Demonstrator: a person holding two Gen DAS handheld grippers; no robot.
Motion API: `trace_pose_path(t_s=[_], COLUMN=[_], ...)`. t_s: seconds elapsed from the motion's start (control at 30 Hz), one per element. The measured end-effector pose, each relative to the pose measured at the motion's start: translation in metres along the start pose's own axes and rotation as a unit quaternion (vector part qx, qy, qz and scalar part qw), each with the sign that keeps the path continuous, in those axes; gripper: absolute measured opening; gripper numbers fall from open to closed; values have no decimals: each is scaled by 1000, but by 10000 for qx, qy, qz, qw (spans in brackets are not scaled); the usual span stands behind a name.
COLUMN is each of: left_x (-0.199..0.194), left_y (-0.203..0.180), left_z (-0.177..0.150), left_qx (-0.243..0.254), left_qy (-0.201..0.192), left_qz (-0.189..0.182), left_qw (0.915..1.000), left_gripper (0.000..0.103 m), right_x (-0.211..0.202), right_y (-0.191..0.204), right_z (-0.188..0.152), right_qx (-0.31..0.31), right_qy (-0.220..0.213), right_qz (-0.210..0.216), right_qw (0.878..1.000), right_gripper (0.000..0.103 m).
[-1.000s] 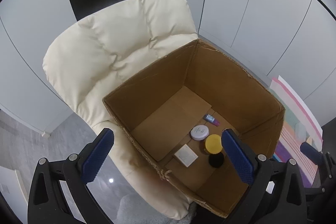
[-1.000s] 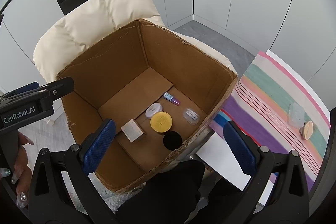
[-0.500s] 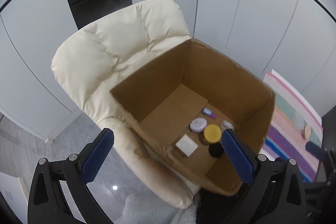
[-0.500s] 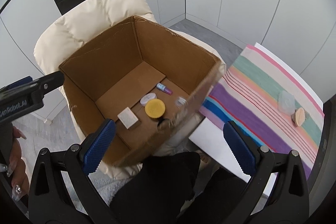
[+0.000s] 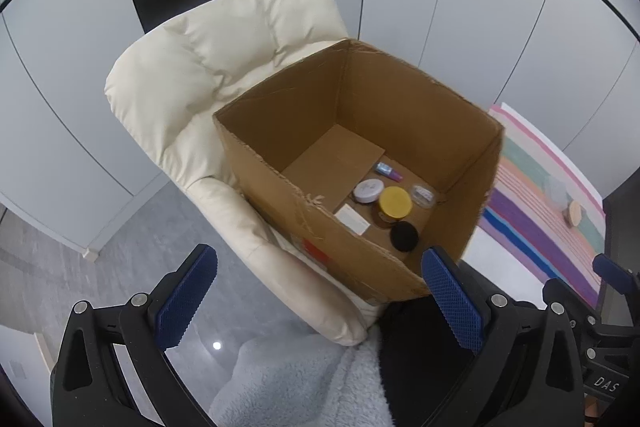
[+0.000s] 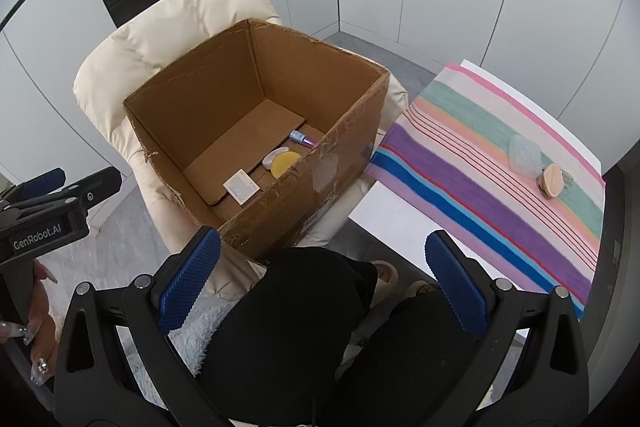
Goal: Organize objects
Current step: 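Withdraw both open tools from the box back toward the striped cloth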
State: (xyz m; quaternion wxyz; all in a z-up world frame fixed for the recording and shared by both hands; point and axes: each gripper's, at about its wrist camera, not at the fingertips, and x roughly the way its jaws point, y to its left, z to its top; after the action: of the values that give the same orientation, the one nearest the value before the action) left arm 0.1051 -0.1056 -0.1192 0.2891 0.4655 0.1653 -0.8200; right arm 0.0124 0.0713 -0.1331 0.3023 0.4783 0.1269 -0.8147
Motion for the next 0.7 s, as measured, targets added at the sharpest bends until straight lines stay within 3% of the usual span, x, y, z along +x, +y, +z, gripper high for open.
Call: trace_pose_path(t_s=[0.33, 0.7], left_x=[-12, -16], left_y=[-35, -117], left_z=[0, -9], left_qx=[339, 1195], left_qy=[-88, -145], left_qz=[-190, -729], left_qw=[9992, 9900], left_gripper=[103, 103], right_x=[-25, -53], right_y=[-28, -93], right_z=[-12, -37], right_qx=[318, 1140], right_qy=[-180, -277], right_qz=[-96, -565], right_qw=[9993, 9915], right_gripper=[103, 103])
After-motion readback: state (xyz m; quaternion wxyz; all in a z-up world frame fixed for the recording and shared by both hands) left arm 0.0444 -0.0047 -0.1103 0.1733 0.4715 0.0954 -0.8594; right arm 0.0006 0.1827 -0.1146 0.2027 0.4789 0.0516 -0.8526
